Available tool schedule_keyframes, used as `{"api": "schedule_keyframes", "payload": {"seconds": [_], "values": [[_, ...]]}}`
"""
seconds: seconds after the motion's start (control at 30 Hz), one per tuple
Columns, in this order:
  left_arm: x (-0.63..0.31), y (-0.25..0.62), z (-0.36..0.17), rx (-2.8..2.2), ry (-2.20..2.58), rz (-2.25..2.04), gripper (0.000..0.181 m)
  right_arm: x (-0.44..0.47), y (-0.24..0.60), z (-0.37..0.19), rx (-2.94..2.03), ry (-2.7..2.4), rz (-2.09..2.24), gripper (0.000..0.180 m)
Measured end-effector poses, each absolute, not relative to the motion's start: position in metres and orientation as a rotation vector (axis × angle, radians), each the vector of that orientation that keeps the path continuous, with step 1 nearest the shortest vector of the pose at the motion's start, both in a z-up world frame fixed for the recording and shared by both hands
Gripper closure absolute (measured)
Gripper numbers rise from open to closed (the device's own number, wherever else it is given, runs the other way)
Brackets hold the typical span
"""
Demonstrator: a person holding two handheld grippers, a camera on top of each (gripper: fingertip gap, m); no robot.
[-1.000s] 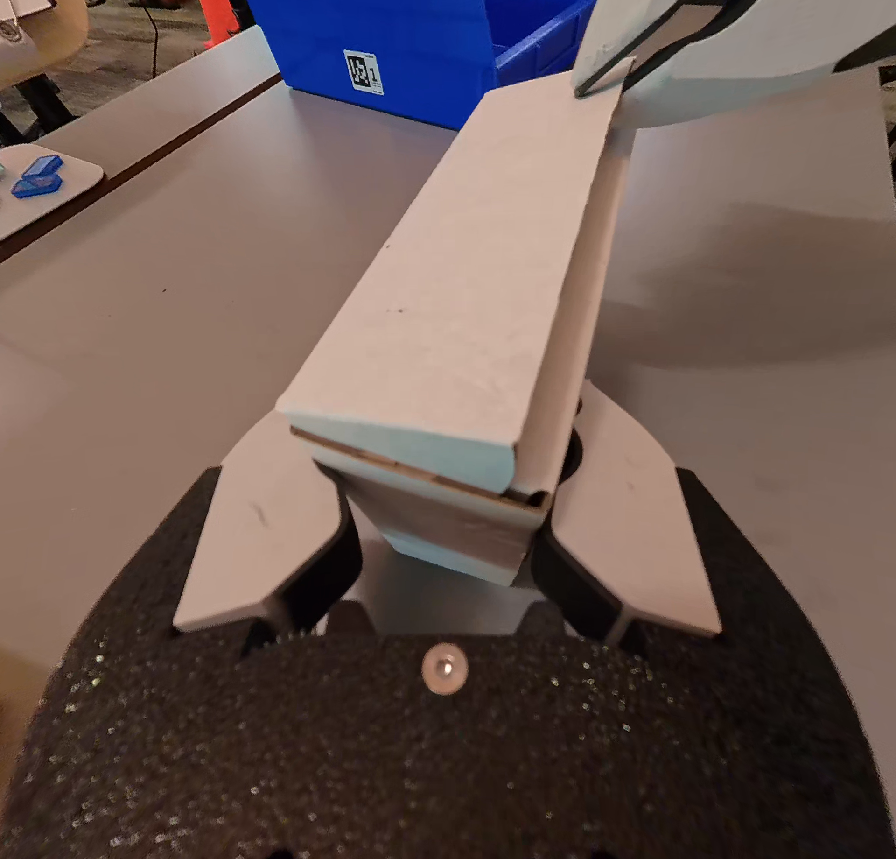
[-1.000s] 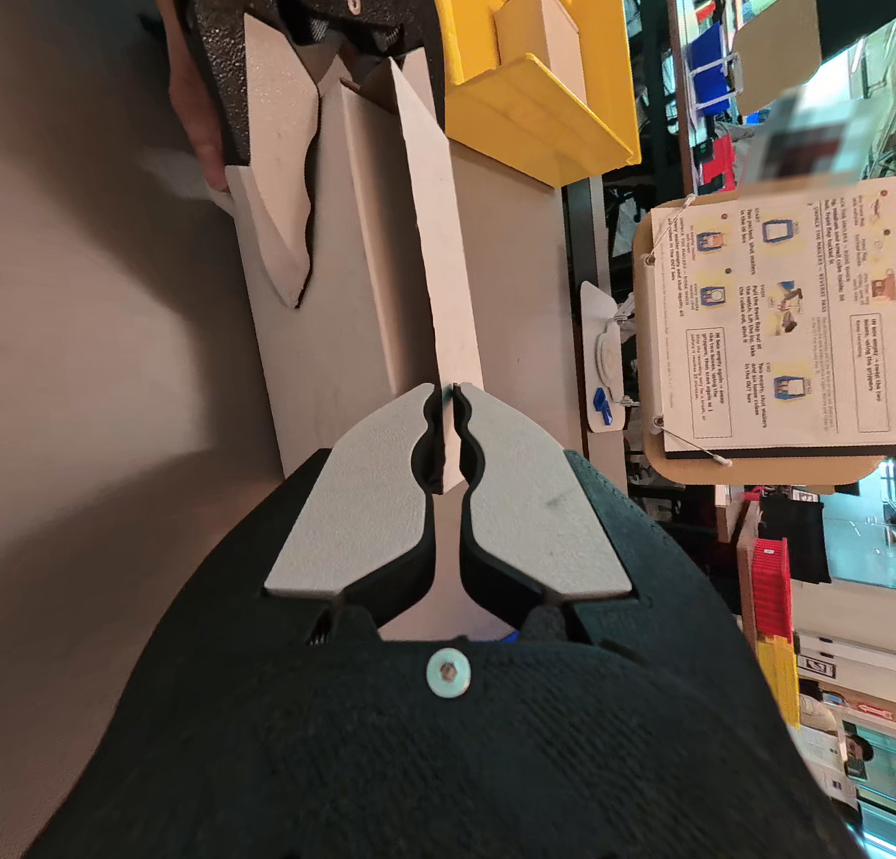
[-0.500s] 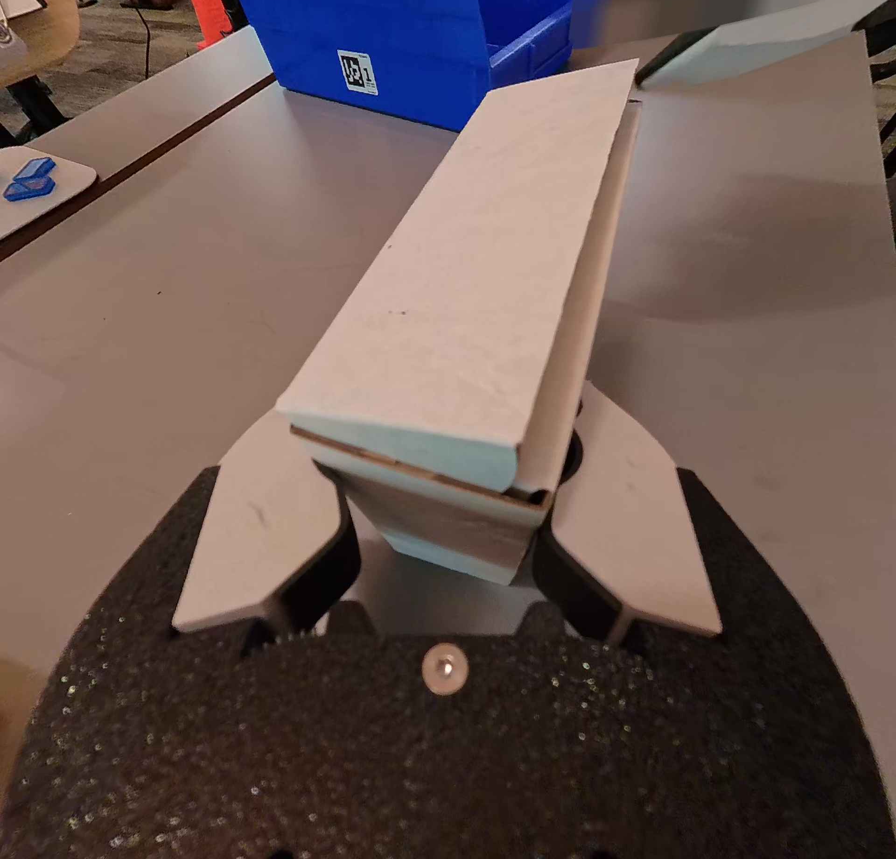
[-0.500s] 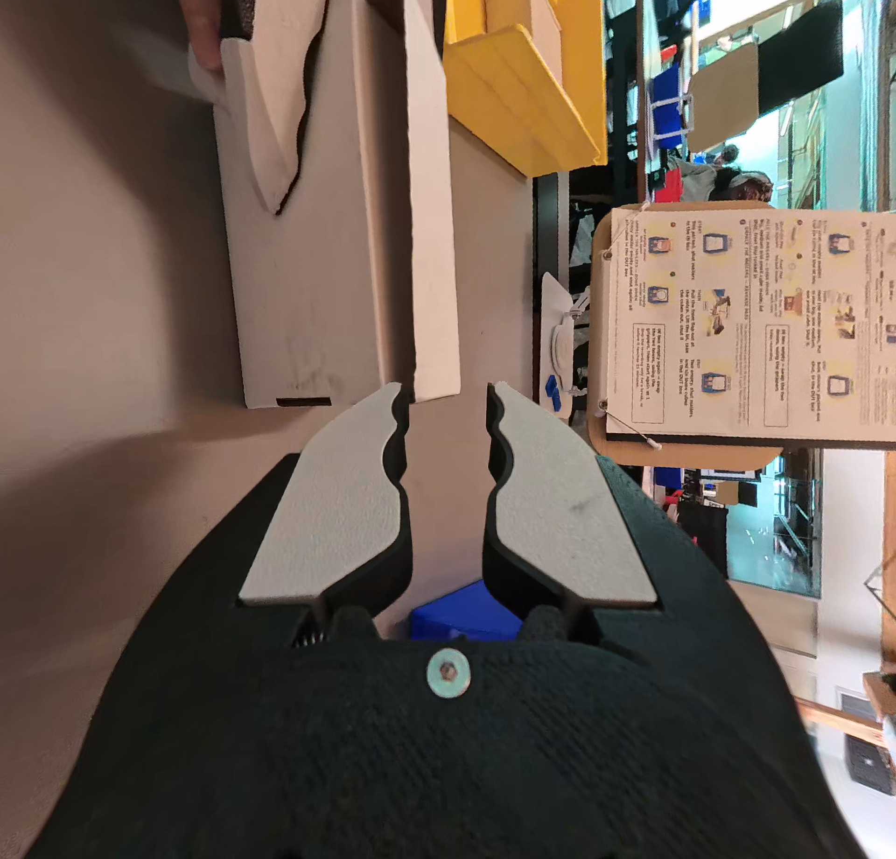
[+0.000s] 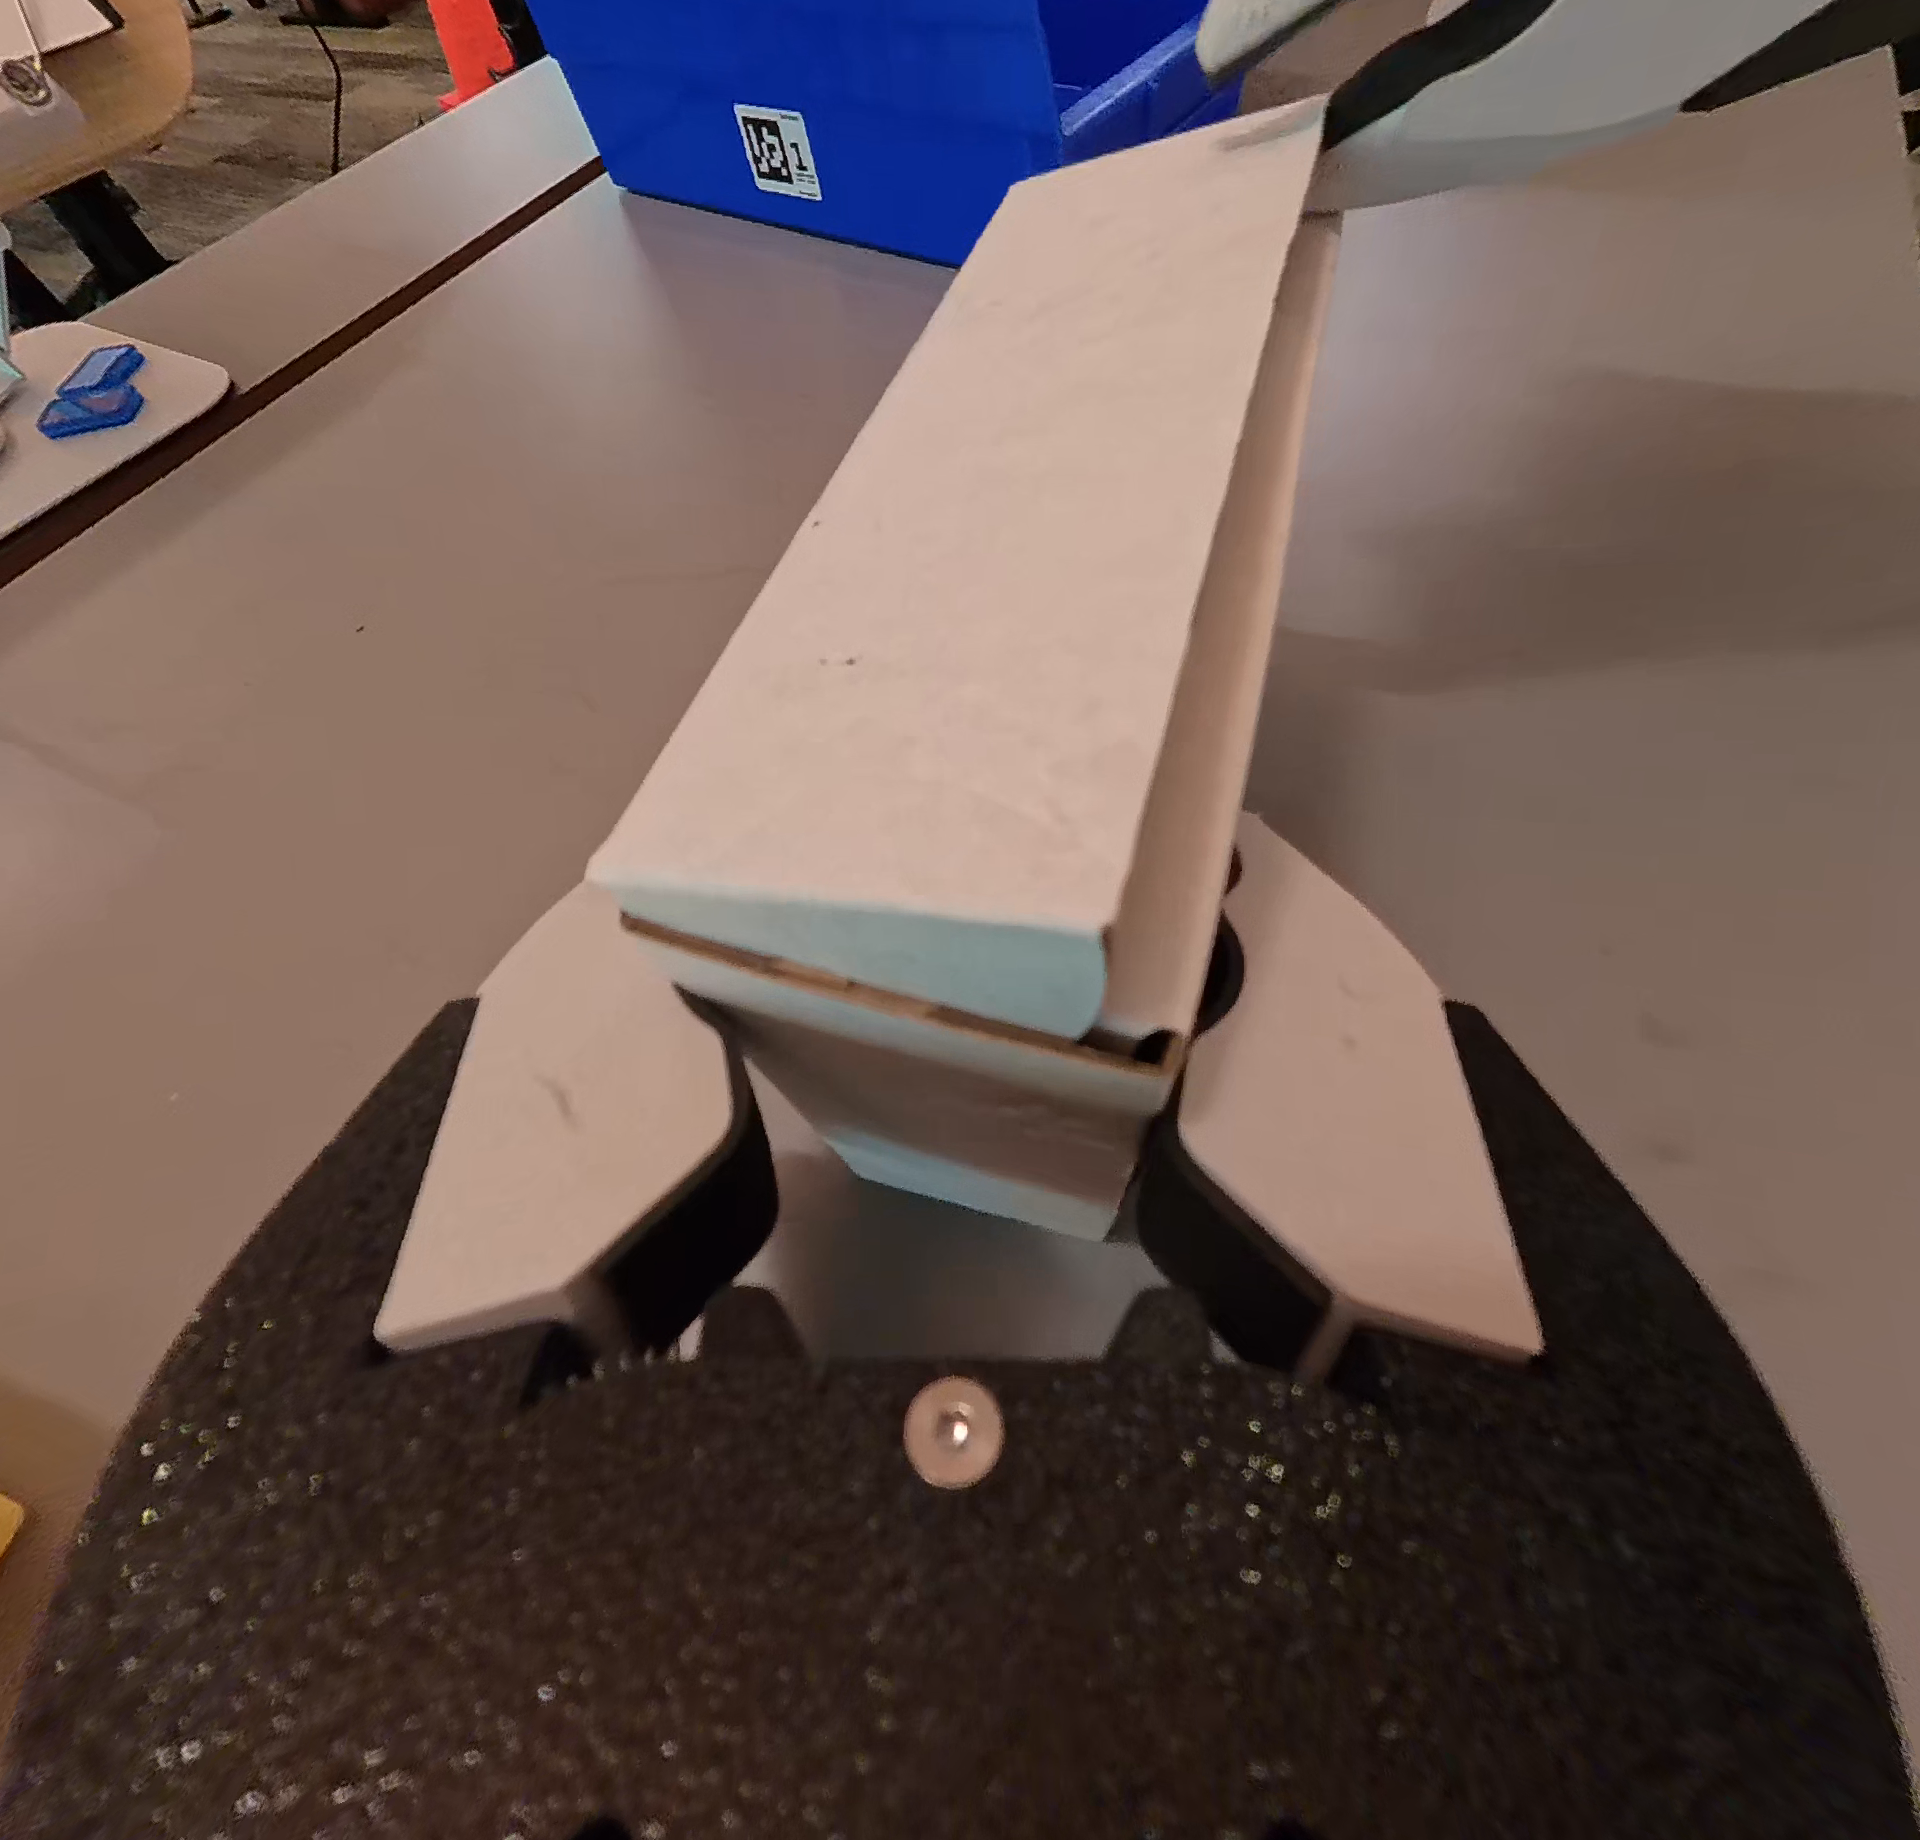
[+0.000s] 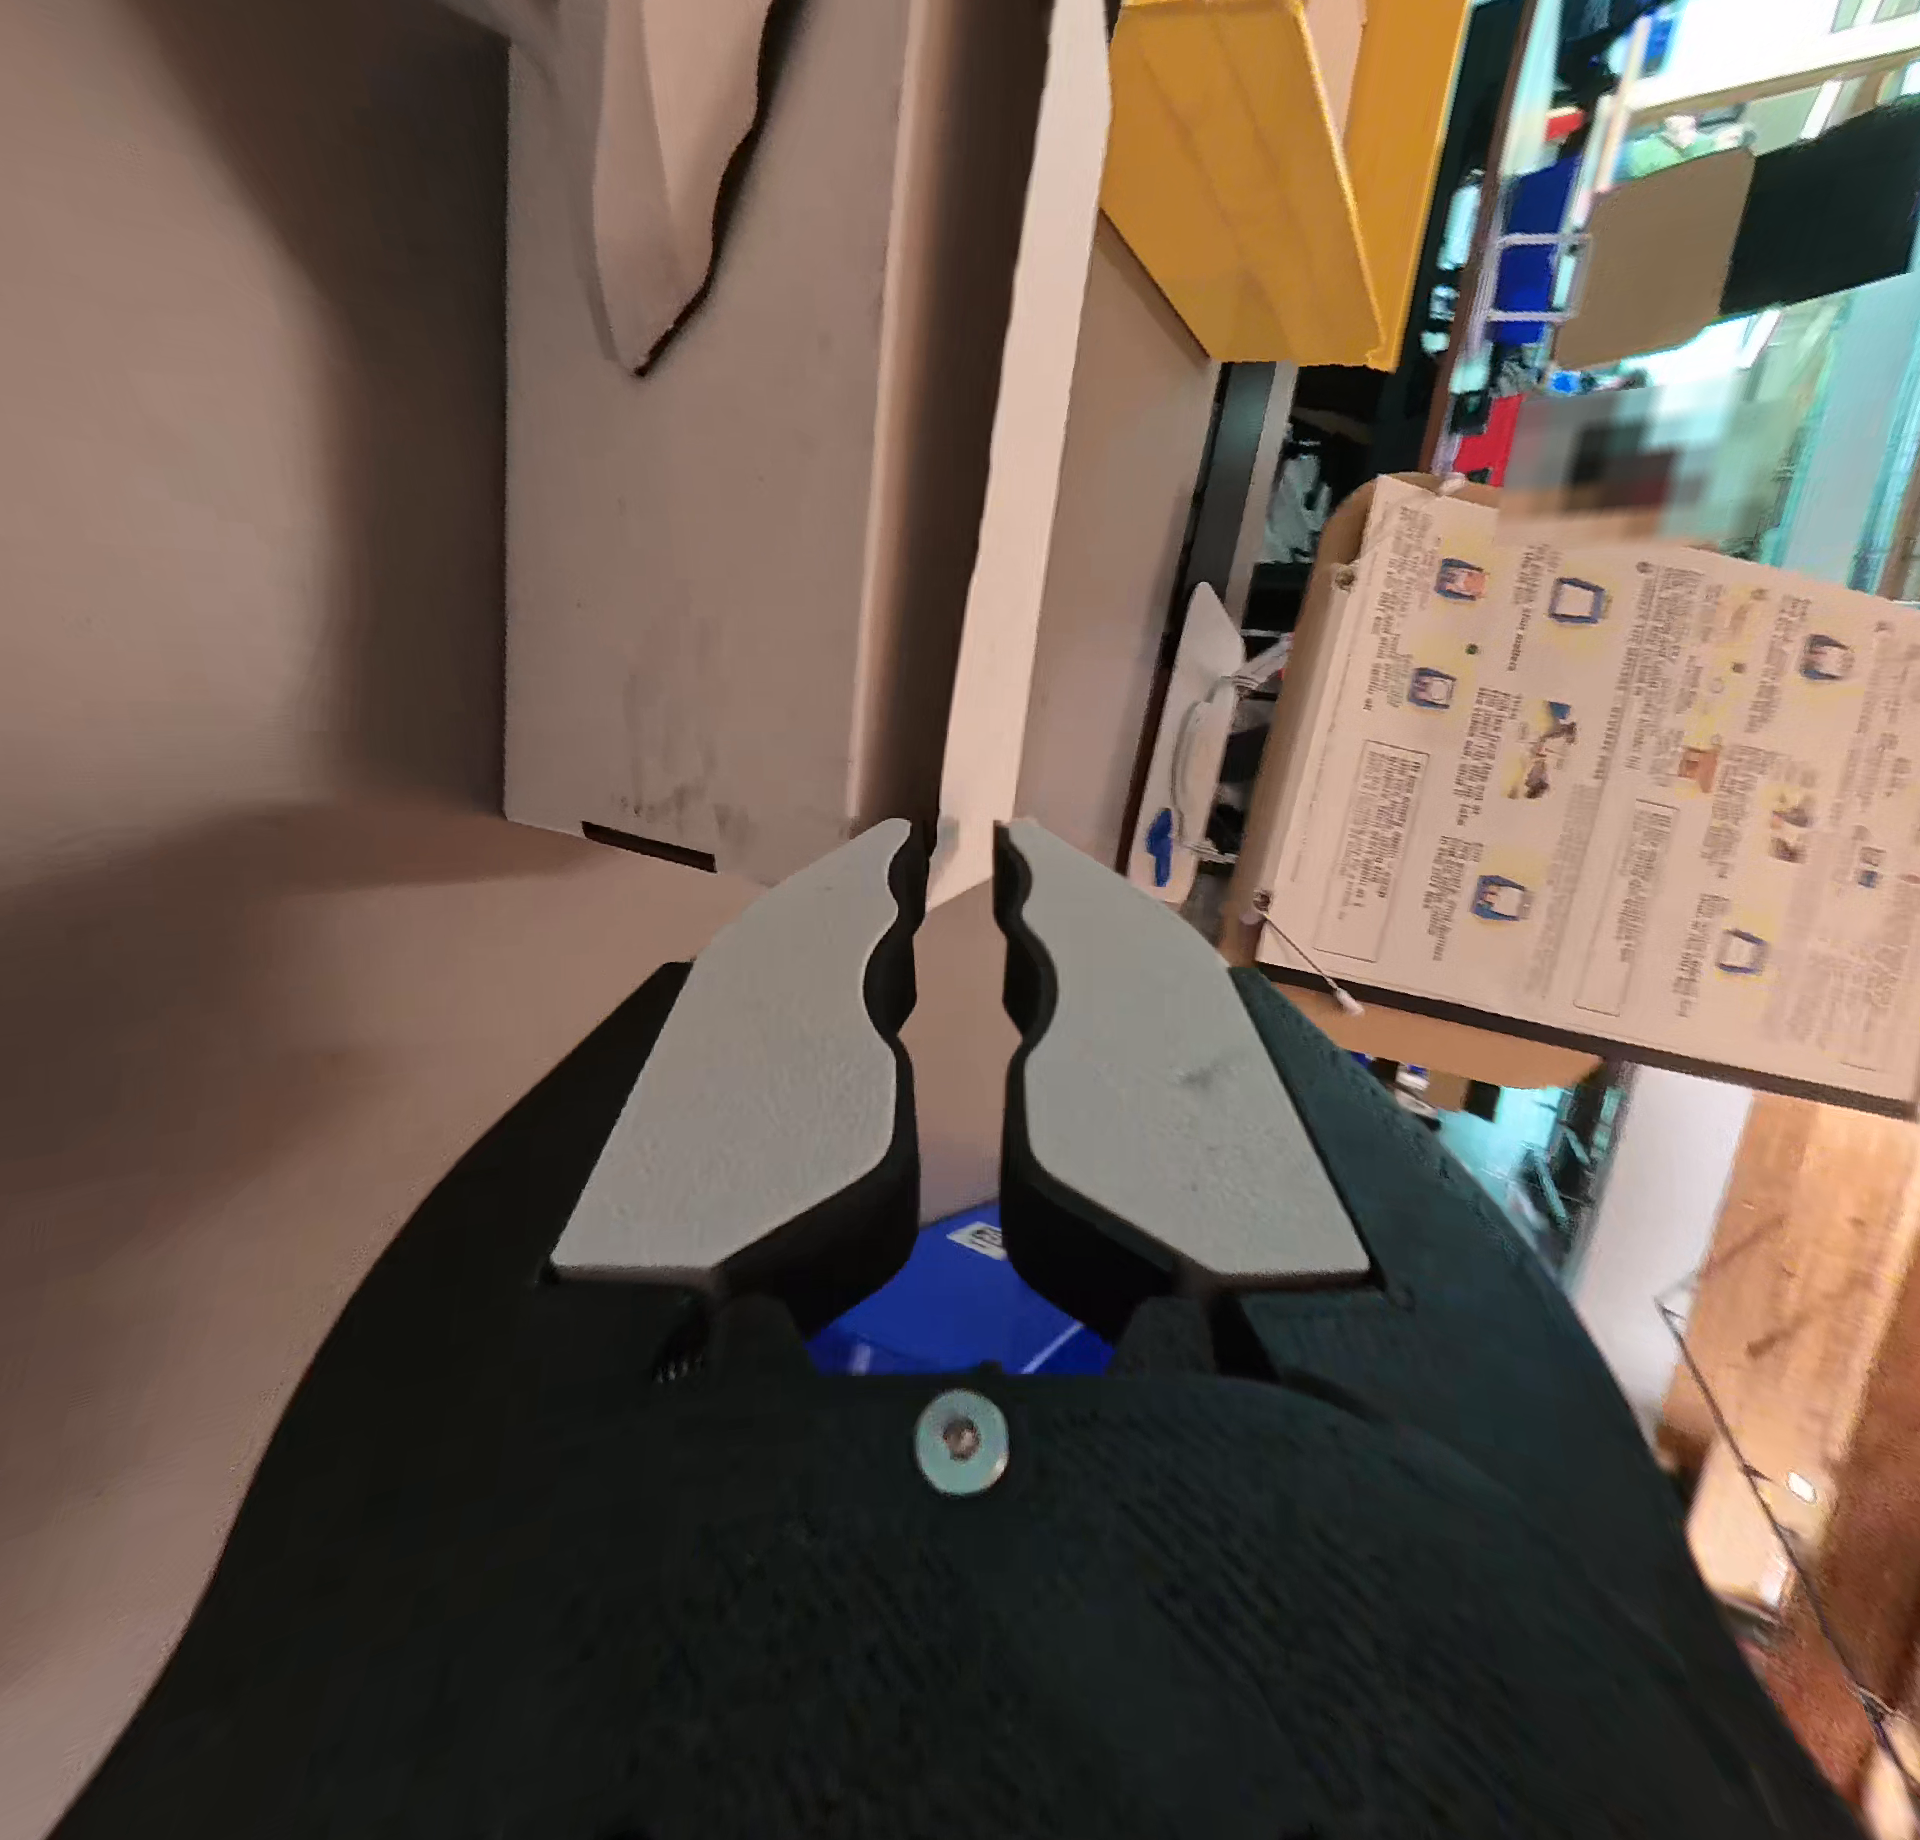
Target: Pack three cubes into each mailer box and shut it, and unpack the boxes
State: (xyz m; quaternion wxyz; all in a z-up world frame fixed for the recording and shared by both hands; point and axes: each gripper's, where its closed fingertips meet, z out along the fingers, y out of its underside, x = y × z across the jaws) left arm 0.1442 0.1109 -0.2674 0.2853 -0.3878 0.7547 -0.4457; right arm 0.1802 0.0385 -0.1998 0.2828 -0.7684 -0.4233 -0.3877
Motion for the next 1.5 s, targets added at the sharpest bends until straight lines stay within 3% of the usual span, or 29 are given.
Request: {"api": "schedule_keyframes", "payload": {"seconds": [0.23,0.37,0.47,0.7,0.87,0.93,1.03,1.17,1.27,1.37,1.5], "values": [[0.145,0.114,-0.268,-1.052,2.012,-1.182,0.094,0.185,0.046,-0.181,-2.074,-0.906,-0.943,0.155],[0.146,0.111,-0.268,-1.027,2.022,-1.169,0.094,0.181,0.042,-0.194,-2.101,-1.020,-0.921,0.170],[0.148,0.107,-0.269,-1.017,2.034,-1.177,0.094,0.187,0.038,-0.194,-2.090,-1.108,-0.981,0.151],[0.150,0.109,-0.269,-1.035,2.023,-1.170,0.094,0.189,0.039,-0.202,-2.150,-1.298,-1.032,0.171],[0.149,0.114,-0.269,-1.051,2.013,-1.163,0.094,0.190,0.048,-0.189,-2.186,-0.937,-0.803,0.174],[0.150,0.111,-0.269,-1.035,2.022,-1.156,0.094,0.192,0.046,-0.194,-2.200,-0.969,-0.778,0.171],[0.153,0.108,-0.269,-1.028,2.025,-1.161,0.094,0.200,0.044,-0.195,-2.206,-1.015,-0.837,0.149],[0.153,0.107,-0.269,-1.018,2.029,-1.171,0.094,0.198,0.044,-0.196,-2.201,-1.082,-0.747,0.147],[0.153,0.107,-0.269,-1.017,2.029,-1.172,0.094,0.196,0.044,-0.198,-2.197,-1.199,-0.728,0.151],[0.153,0.108,-0.269,-1.014,2.029,-1.169,0.094,0.193,0.040,-0.205,-2.270,-1.291,-0.679,0.168],[0.152,0.107,-0.268,-1.000,2.035,-1.171,0.094,0.191,0.039,-0.201,-2.379,-1.245,-0.522,0.168]]}}
